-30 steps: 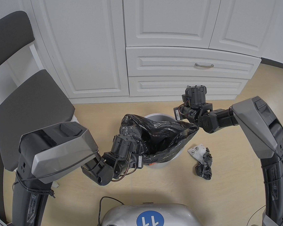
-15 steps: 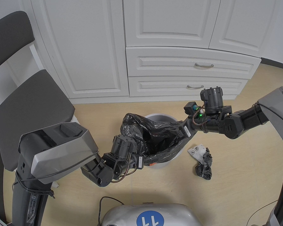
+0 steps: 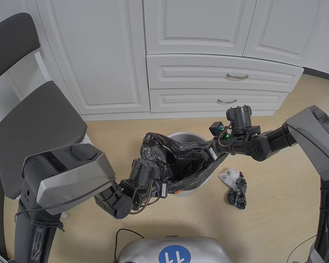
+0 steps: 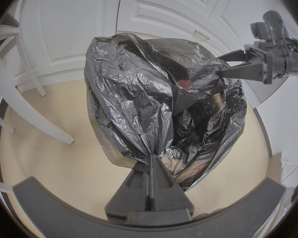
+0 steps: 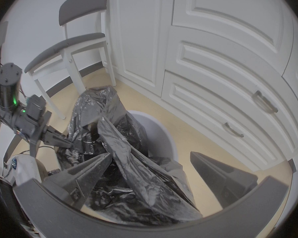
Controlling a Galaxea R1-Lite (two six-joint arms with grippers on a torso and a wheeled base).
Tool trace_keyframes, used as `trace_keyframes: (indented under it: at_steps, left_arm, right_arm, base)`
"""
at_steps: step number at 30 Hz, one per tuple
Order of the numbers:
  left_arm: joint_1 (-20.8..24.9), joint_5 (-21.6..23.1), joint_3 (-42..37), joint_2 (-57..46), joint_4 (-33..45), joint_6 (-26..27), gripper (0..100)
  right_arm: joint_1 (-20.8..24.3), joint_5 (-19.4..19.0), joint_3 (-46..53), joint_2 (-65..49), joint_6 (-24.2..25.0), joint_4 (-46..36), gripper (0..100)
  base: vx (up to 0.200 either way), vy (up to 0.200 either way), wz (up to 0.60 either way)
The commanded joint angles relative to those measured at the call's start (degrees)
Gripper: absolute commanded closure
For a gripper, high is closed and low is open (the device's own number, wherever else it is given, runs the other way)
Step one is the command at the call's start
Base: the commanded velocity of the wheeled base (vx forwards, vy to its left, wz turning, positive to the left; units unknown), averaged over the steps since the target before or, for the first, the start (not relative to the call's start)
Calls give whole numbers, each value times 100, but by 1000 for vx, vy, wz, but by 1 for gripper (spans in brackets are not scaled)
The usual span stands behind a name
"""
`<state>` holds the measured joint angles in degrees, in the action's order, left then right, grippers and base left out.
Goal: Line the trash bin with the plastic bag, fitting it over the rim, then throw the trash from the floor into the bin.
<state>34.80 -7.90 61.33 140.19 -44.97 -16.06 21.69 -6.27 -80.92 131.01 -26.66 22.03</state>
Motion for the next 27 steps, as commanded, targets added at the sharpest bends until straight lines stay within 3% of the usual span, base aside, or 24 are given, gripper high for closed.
trace_keyframes:
  at_steps: [1, 2, 3, 15, 20, 27]
  left_arm:
    - [0, -1, -7, 8, -12, -3, 100]
    - [0, -1, 2, 8, -12, -3, 100]
    - [0, -1, 2, 8, -12, -3, 100]
    - [70, -27, 10, -27, -91, -29, 100]
    - [211, -36, -69, -36, -398, -47, 100]
    - [299, -45, -130, -53, -548, -47, 100]
  right_arm:
    - [-77, 3, -407, 618, 21, -6, 0]
    - [-86, -6, -451, 654, 21, -6, 0]
    - [-86, -6, -451, 662, 21, -6, 100]
    - [-86, 99, -917, 399, 785, 65, 100]
    - [-77, 802, -1514, 794, 1304, 65, 100]
    - [-86, 1031, -2226, 1374, 1822, 65, 100]
  base:
    - [0, 0, 0]
    - [0, 0, 0]
    - [0, 0, 0]
    - [0, 0, 0]
    - [0, 0, 0]
    - [0, 0, 0]
